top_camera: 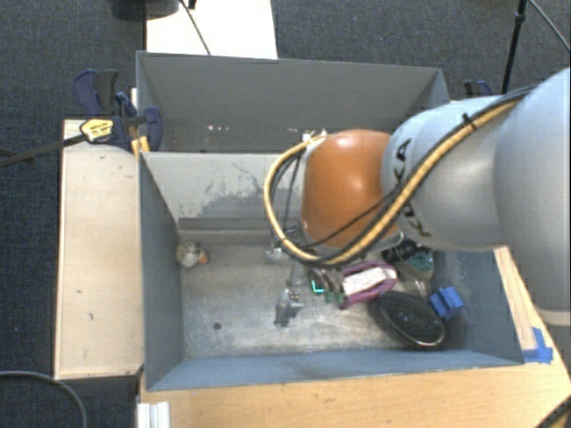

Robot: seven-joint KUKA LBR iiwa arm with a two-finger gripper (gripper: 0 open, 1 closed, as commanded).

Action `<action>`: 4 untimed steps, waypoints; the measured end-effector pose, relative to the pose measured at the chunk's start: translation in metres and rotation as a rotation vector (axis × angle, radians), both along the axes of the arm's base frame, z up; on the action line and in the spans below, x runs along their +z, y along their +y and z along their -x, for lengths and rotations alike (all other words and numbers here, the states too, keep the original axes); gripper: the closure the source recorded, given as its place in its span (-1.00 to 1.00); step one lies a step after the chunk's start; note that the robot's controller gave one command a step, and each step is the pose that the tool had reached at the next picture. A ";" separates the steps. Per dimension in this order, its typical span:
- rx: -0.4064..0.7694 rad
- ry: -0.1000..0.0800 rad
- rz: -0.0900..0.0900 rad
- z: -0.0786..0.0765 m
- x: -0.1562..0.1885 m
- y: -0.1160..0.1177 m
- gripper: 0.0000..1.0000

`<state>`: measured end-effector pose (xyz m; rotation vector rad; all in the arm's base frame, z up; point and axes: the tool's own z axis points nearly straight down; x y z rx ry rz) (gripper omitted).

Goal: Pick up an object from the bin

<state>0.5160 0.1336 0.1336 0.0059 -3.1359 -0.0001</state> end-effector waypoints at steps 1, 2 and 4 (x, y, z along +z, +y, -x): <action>-0.098 -0.010 0.001 -0.078 -0.052 -0.029 -1.00; -0.415 -0.006 0.002 -0.056 -0.054 -0.071 -1.00; -0.532 -0.005 -0.001 -0.024 -0.058 -0.175 -1.00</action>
Offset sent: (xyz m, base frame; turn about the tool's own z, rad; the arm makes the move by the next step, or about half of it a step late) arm 0.0759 -0.0265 -0.0502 0.0928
